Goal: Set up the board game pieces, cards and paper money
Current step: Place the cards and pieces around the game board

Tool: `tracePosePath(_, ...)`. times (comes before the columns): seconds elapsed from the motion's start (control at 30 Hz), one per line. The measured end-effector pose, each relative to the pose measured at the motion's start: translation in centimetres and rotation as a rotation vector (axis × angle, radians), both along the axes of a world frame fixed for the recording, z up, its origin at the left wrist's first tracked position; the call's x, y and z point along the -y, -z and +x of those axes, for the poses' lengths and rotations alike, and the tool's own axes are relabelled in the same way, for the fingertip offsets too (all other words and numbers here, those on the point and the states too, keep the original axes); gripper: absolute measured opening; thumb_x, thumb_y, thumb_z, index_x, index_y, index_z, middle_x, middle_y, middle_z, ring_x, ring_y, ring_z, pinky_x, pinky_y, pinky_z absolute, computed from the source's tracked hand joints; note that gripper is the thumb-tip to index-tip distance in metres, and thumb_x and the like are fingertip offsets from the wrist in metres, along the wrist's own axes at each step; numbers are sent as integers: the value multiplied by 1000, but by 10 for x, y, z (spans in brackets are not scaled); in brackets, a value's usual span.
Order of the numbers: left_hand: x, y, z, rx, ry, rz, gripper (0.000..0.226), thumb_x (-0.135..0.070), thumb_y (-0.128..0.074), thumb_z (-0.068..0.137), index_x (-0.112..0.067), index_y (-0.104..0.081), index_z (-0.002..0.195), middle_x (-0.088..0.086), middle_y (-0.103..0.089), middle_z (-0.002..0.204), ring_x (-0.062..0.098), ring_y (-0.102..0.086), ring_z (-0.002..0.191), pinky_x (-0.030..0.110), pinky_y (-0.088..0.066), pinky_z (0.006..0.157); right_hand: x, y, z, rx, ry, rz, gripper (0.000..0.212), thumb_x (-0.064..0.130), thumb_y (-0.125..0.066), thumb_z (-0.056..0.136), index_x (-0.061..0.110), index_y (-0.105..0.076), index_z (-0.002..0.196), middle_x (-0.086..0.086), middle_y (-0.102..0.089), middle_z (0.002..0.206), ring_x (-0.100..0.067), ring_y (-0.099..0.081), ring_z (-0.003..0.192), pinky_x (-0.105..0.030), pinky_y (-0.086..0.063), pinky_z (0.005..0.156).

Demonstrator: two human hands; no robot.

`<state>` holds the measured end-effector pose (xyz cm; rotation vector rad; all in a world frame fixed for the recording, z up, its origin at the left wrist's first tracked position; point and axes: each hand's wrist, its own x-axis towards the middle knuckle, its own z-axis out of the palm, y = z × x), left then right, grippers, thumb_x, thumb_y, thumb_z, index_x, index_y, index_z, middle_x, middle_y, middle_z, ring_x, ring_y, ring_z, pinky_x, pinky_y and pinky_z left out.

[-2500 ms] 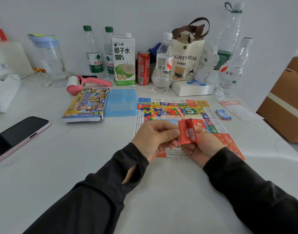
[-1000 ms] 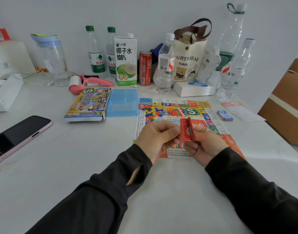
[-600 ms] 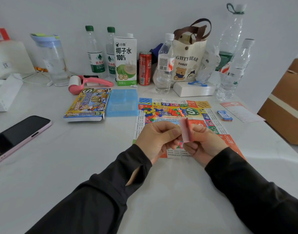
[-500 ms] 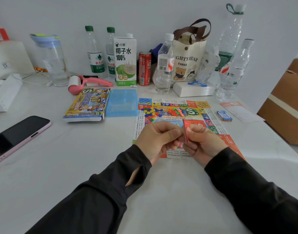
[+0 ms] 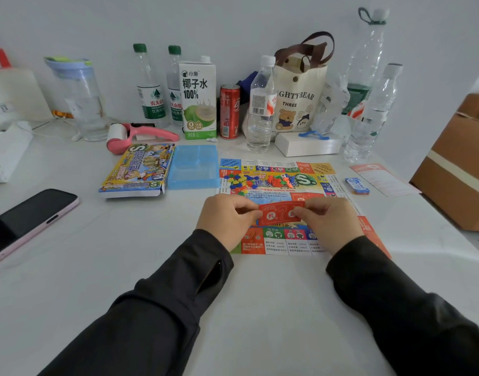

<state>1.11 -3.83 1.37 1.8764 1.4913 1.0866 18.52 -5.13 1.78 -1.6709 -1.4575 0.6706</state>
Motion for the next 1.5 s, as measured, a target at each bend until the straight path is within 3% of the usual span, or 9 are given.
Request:
tracePosePath(0.13, -3, 7, -1, -105, -6, -44, 21, -27, -67, 83, -15, -72, 100, -3, -69, 101, 2, -52, 79, 12, -38, 71, -2, 5, 1, 224, 4, 33, 26, 19, -59, 89, 15, -62, 115, 8, -60, 78, 0, -53, 68, -9, -37, 59)
tracePosePath(0.63, -1, 7, 2, -280, 23, -59, 20, -30, -61, 88, -18, -70, 102, -3, -68, 105, 10, -59, 93, 18, -44, 78, 0, 4, -2, 394, -23, 41, 22, 22, -54, 92, 17, -67, 109, 1, -67, 100, -10, -54, 82, -24, -46, 78)
tracePosePath(0.8, 4, 5, 5, -263, -30, 38, 18, -27, -62, 87, -15, -69, 99, -2, -68, 101, 13, -60, 93, 19, -44, 77, 2, 6, -7, 506, 11, 416, 14, 11, -68, 82, 9, -73, 95, -4, -69, 88, -19, -55, 83, -32, -47, 77)
tracePosePath(0.9, 7, 4, 10, -289, -39, 133, 18, -29, -61, 87, -15, -70, 95, -2, -69, 96, 15, -61, 89, 22, -46, 77, -2, 8, -11, 605, -35, 654, 4, 6, -71, 73, 7, -74, 76, -4, -69, 71, -27, -59, 71, -36, -49, 65)
tracePosePath(1.07, 9, 5, 21, -280, -110, 214, 15, -29, -59, 88, -17, -69, 89, -3, -68, 88, 14, -59, 77, 27, -49, 73, -6, 5, -14, 699, -38, 733, 7, 8, -66, 72, 9, -71, 67, -1, -65, 61, -26, -57, 65, -35, -47, 61)
tracePosePath(1.2, 8, 2, 36, -169, -148, 216, 22, -20, -61, 86, -20, -67, 108, -3, -67, 101, 15, -60, 88, 20, -41, 75, -9, 0, -8, 644, 70, 690, 12, 9, -60, 74, 8, -71, 69, -2, -66, 64, -25, -58, 67, -32, -42, 67)
tracePosePath(1.3, 8, 3, 53, -102, -120, 173, 63, -10, -63, 84, -28, -39, 139, -4, -55, 127, 17, -55, 107, 27, -45, 90, -12, -7, -2, 476, 175, 490, 17, 9, -54, 88, 9, -71, 88, -4, -68, 84, -20, -59, 79, -26, -39, 69)
tracePosePath(1.37, 8, 7, 66, -83, -76, 108, 76, -8, -63, 83, -29, -24, 145, -3, -49, 133, 17, -52, 113, 33, -45, 94, -15, -10, 10, 385, 260, 344, 20, 12, -50, 92, 11, -69, 98, -3, -67, 95, -14, -52, 80, -23, -36, 69)
tracePosePath(1.5, 8, 18, 85, -286, 51, 41, 61, -6, -53, 85, -21, -35, 141, 4, -55, 122, 22, -47, 116, 37, -42, 96, -21, -6, 41, 272, 387, 174, 20, 10, -52, 87, 11, -69, 96, -8, -68, 96, -24, -56, 86, -25, -37, 70)
